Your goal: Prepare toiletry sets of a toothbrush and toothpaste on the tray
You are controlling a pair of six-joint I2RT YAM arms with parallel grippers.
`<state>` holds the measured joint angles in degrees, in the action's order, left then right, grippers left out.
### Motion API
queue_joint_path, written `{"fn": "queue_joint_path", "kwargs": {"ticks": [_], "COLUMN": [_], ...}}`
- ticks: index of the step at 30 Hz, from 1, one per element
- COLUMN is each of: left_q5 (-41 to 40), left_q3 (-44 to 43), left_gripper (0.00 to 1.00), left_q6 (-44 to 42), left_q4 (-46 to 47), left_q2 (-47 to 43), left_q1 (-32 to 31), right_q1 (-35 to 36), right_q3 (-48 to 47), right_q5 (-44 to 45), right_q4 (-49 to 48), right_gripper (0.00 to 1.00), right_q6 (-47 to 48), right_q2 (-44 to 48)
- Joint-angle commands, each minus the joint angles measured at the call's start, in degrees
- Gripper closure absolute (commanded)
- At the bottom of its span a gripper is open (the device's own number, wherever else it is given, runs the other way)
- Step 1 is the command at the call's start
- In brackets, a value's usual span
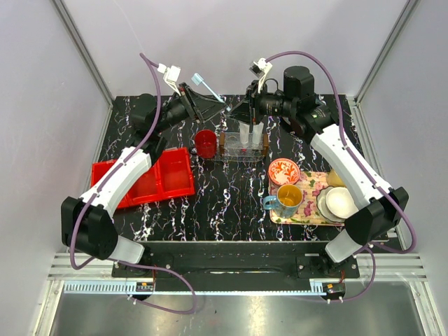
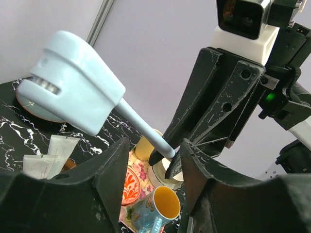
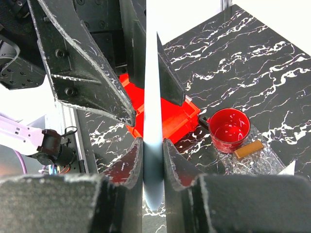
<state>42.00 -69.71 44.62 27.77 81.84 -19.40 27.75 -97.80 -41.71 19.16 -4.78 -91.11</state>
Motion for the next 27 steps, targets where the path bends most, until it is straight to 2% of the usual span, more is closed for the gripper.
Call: {"fn": "queue_joint_path", "kwargs": {"ticks": [1,6,15,20,23,24,27], "left_q5": [-0.2,1.0,2.5,3.0,3.6,3.8,3.9], "left_q3": [-0.1,-0.2,-0.3,-1.2,-2.4,-3.0,-4.1], "left_gripper": [0.52,0.64,0.75,0.86,0.96,1.0,1.0], "left_q6": [1.3,1.0,-0.4,-0.4,-1.7,-2.5,-5.9], "left_q4": [5.7,5.9,6.0,5.6,3.7,2.8,-0.6], "left_q2": [0.1,0.0,-0.2,0.5,0.9,0.9,1.0], "left_q1": [0.1,0.0,-1.6,-2.0,-2.0,-2.0,-2.0], "right_q1": [0.4,0.3,0.4,0.5,0.5,0.6,0.6], "right_q3": [0.0,0.3,1.0,1.1,1.5,1.6,2.2], "right_q5": [-1.8,-1.7,-1.7,-1.9,-1.9,-2.0,-1.6], "right_q4": [-2.8,-3.1,-3.2,-3.3,-3.2,-3.2,-2.5], "right_gripper": [1.0,1.0,1.0,1.0,0.95,0.89,0.78], "right_q6": [-0.5,-0.5,-0.3,-0.3,-0.3,-0.1,0.6], "right_q2": [2.4,2.6,2.9,2.9,2.8,2.9,3.2]}}
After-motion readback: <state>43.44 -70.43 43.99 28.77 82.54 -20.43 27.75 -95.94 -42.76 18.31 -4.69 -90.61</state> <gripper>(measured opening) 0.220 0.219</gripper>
